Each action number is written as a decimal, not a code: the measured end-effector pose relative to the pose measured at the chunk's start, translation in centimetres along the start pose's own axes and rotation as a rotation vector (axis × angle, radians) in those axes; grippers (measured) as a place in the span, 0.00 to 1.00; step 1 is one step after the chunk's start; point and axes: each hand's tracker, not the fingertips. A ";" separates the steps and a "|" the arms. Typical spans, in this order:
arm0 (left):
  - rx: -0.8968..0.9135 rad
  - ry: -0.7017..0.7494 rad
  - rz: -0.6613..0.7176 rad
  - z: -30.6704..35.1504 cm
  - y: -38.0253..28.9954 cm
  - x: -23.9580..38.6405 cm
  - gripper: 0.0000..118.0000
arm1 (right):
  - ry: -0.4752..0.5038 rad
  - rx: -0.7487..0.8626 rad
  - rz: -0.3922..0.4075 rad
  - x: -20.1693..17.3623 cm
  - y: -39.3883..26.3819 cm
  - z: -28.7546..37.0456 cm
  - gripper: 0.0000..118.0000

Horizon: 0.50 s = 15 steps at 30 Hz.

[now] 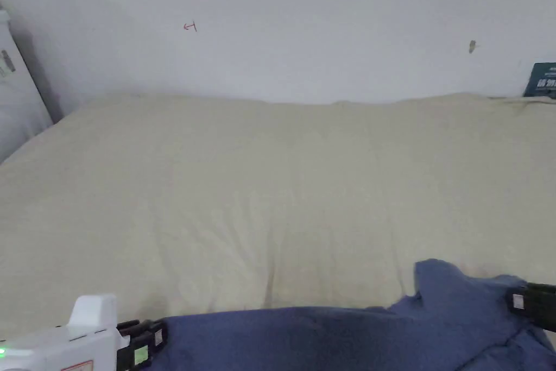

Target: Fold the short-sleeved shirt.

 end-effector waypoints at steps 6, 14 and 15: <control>0.042 -0.105 -0.003 8.8 -7.0 0.0 0.07 | -0.017 0.102 -0.012 -0.3 -7.8 9.5 0.02; -0.051 -0.129 0.013 9.7 -14.5 -0.3 0.07 | 0.003 0.085 -0.178 0.3 -18.2 13.3 0.02; -0.078 -0.111 0.005 9.3 -14.8 -0.4 0.07 | 0.008 0.066 -0.181 1.0 -18.9 12.7 0.02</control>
